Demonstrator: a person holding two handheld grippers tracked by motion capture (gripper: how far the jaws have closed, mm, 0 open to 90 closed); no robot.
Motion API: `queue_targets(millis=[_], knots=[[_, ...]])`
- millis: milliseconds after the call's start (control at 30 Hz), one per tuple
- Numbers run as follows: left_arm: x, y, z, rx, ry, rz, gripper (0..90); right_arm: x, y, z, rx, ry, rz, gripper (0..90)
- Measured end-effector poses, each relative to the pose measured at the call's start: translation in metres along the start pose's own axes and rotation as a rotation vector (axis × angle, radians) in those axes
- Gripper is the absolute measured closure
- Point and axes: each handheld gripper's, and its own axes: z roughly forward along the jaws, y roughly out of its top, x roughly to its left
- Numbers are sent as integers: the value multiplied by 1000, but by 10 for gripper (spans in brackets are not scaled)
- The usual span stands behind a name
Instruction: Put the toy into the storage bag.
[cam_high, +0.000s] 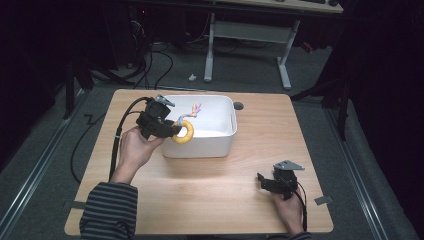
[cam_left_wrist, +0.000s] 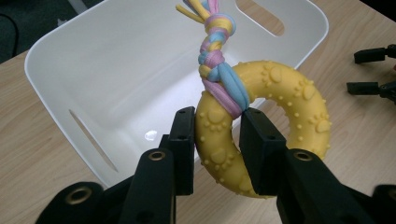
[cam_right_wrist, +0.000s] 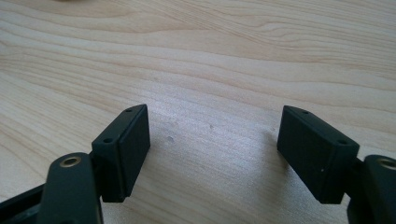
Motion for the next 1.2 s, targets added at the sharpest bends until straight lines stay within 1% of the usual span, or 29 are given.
queue_targets(millis=[100, 267, 400, 633, 700, 967, 1033, 1200], knots=[[3, 2, 5, 5, 8, -10, 669, 0, 0, 0, 0, 0, 0, 257], [10, 4, 15, 9, 21, -39, 669, 0, 0, 0, 0, 0, 0, 257], [13, 6, 22, 15, 31, -51, 669, 0, 0, 0, 0, 0, 0, 257], [16, 11, 33, 10, 48, -67, 669, 1, 0, 0, -1, 6, -6, 258], [17, 12, 38, 13, 51, -75, 669, 1, 0, 0, 0, 8, -5, 258], [18, 16, 53, 33, 66, -83, 669, 2, 0, 0, -1, 13, -12, 258], [18, 16, 56, 39, 63, -86, 669, 2, 0, 0, -1, 14, -12, 258], [16, 16, 62, 55, 63, -79, 668, 2, 0, 0, -1, 14, -11, 258]])
